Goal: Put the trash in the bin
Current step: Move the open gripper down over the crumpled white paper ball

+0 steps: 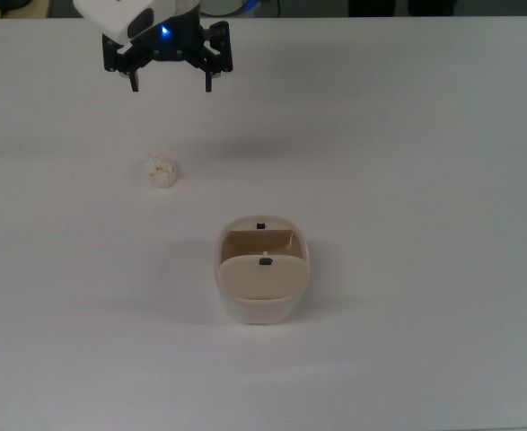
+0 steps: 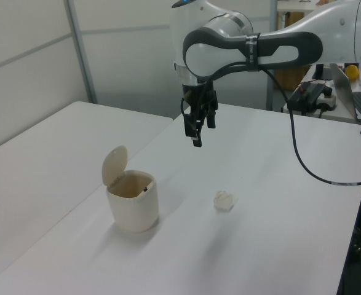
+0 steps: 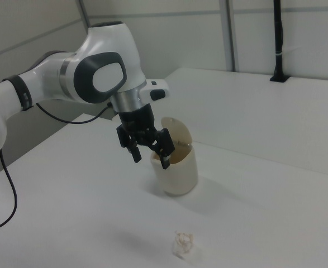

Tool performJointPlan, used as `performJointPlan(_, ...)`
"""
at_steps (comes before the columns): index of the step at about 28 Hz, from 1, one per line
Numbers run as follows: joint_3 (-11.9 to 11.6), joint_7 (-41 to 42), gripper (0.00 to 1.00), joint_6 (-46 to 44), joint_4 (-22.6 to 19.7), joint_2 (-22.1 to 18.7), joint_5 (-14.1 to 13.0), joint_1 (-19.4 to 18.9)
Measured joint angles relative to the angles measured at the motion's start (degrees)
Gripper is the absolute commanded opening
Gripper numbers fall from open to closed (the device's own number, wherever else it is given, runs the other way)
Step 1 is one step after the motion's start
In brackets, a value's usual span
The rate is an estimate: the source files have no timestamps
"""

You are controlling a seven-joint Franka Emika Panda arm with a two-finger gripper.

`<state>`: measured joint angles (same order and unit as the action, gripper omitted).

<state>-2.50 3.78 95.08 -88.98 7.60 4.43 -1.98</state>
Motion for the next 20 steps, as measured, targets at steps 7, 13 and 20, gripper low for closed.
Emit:
performJointPlan(7, 0.00, 0.00, 1.00, -0.65, -0.39, 2.00, 0.00, 0.00)
performJointPlan(13, -0.19, 0.08, 1.00, 1.09, -0.41, 6.96, 0.38, 0.66)
performJointPlan(20, -0.51, 4.42, 1.00, 5.20, -2.44, 10.83, 0.69, 3.04)
